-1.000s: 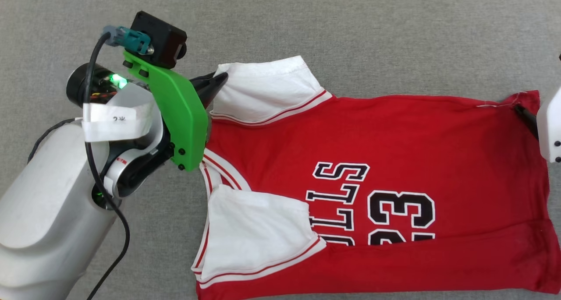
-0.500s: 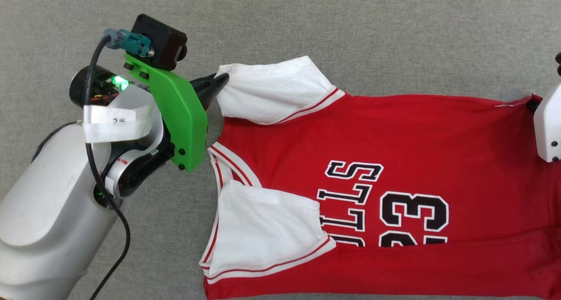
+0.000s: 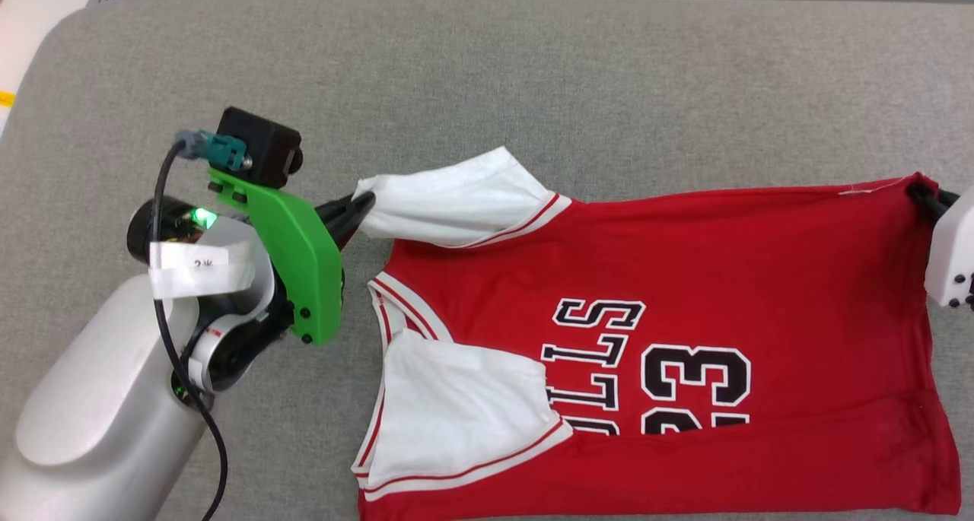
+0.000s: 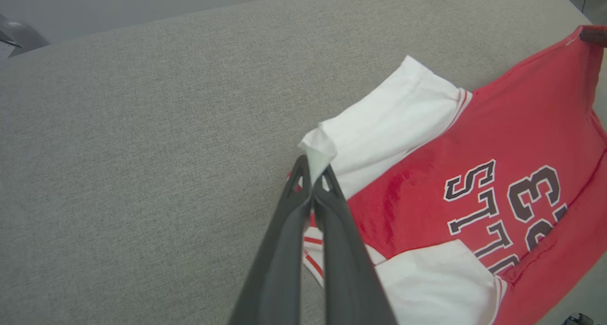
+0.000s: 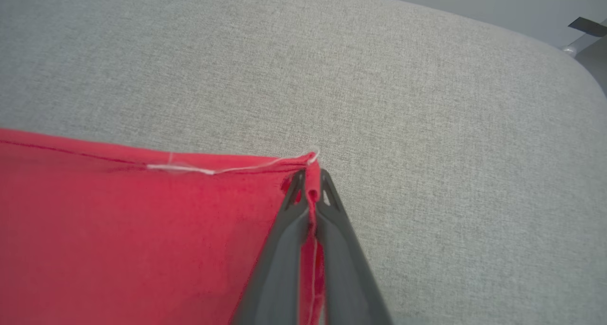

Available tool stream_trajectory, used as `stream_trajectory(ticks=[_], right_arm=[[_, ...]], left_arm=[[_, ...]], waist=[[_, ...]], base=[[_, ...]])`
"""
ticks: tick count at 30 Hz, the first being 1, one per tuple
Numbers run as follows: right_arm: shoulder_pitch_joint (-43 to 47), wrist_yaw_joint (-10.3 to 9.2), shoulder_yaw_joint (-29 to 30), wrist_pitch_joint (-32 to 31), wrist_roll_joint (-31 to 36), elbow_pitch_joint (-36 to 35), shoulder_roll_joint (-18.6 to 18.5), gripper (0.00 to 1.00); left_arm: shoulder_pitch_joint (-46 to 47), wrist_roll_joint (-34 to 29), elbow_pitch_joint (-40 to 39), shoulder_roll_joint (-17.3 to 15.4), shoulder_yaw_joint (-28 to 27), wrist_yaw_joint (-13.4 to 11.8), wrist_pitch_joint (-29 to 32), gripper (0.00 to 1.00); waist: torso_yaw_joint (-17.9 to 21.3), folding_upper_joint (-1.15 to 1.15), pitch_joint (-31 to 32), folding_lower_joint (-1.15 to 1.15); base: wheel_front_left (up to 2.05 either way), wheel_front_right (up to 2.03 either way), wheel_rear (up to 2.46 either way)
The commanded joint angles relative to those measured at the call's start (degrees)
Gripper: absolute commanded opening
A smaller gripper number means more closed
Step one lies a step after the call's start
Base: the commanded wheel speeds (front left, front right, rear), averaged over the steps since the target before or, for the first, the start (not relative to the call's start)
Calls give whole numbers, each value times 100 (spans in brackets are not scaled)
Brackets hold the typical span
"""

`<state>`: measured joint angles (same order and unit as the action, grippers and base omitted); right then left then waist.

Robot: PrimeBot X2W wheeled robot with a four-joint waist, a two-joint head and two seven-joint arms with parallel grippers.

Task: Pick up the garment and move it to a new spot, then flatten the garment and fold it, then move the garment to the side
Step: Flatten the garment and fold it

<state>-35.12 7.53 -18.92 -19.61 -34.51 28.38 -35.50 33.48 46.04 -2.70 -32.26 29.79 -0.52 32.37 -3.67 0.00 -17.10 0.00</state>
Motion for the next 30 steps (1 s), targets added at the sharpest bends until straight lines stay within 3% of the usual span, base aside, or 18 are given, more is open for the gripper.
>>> stream_trajectory(ticks=[1, 8, 17, 30], right_arm=[[199, -4, 23, 123, -70, -69, -16, 0], [1133, -4, 212, 475, -437, -524, -123, 0], [2415, -4, 493, 512, -748, -1143, -253, 0], [3404, -4, 568, 290, -982, -1595, -372, 0]], left_arm=[[-201, 64, -4, -33, -19, -47, -57, 0], [-944, 130, -307, -139, 13, -224, -223, 0], [-2123, 87, -977, -505, 205, -586, -176, 0], [-2809, -72, -536, -422, 863, -438, -202, 0]], waist=[[31, 0, 336, 0], [-18, 0, 766, 0], [-22, 0, 992, 0], [-28, 0, 982, 0]], base=[[0, 0, 0], [0, 0, 0], [0, 0, 0], [0, 0, 0]])
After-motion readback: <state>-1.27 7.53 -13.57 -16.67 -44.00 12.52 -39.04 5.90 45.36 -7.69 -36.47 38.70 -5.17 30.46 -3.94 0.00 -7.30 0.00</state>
